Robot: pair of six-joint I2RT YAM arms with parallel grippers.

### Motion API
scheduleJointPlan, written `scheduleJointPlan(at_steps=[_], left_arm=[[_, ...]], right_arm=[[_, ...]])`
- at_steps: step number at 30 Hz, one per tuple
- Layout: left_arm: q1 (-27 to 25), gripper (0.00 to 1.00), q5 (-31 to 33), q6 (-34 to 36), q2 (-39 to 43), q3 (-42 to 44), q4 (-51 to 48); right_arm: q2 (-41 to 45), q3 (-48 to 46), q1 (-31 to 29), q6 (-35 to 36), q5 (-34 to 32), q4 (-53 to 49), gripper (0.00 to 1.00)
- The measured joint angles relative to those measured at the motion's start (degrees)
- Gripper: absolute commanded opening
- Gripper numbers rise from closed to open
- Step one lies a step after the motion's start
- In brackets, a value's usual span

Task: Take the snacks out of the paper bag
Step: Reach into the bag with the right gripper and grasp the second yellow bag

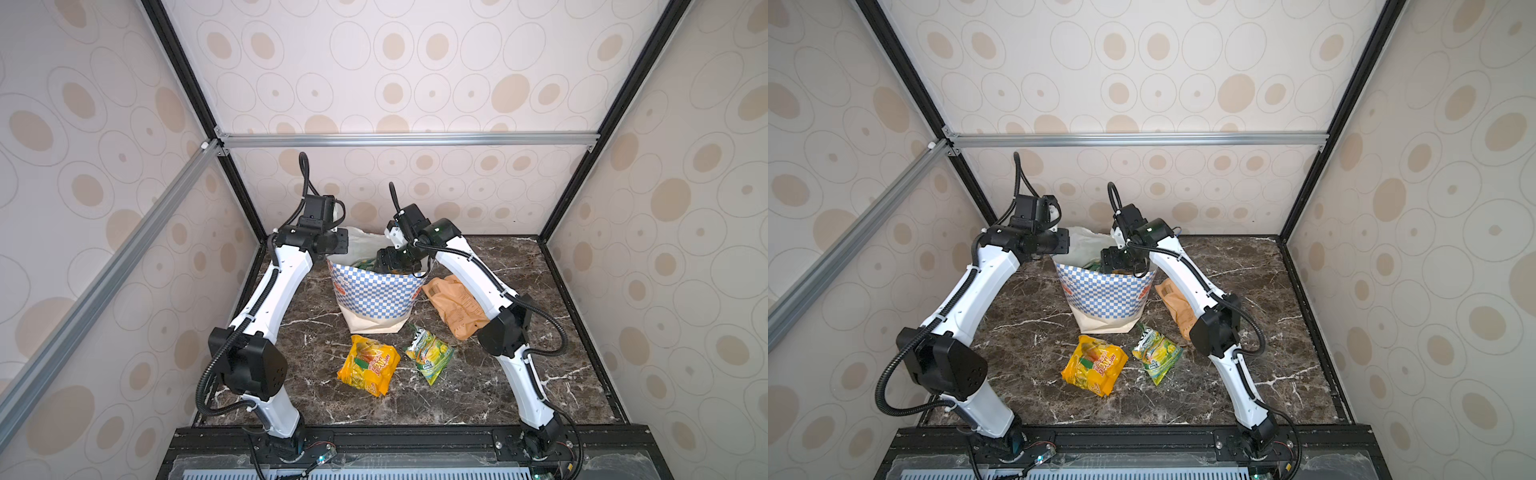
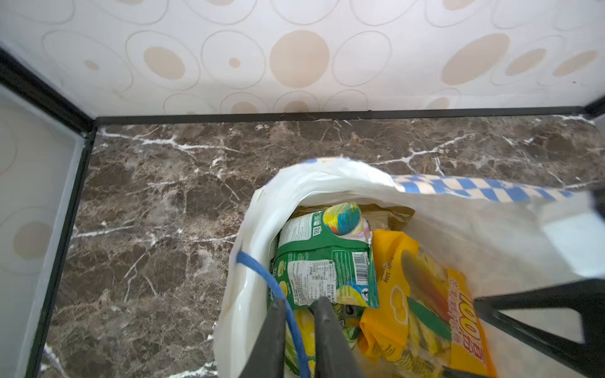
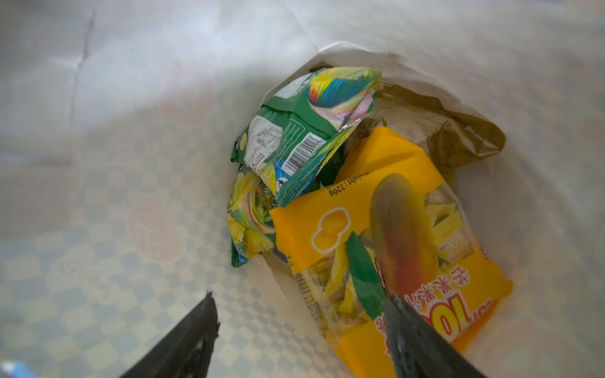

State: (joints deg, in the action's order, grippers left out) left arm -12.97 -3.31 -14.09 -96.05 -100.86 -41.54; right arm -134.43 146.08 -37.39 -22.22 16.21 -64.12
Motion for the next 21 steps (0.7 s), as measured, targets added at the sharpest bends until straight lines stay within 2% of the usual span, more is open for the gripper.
scheduleJointPlan(at_steps=[8, 15, 18, 21], left_arm=[[1.4, 0.03, -8.3, -3.0, 1.1, 0.0, 4.9], [2.0, 0.00, -15.0, -5.7, 1.1, 0.0, 6.6], [2.0, 0.00, -16.8, -6.4, 1.0, 0.1, 7.0], [2.0, 0.00, -17.7, -6.7, 1.0, 0.2, 7.3]], right_arm=[[-0.3, -4.5, -2.6, 2.3, -0.3, 2.7, 0.83], [-2.0, -4.8, -4.7, 4.8, -1.3, 3.9, 0.85], [-2.9, -4.8, -4.8, 5.7, -5.8, 4.2, 0.87], [-3.5, -4.8, -4.8, 6.8, -13.4, 5.0, 0.90]])
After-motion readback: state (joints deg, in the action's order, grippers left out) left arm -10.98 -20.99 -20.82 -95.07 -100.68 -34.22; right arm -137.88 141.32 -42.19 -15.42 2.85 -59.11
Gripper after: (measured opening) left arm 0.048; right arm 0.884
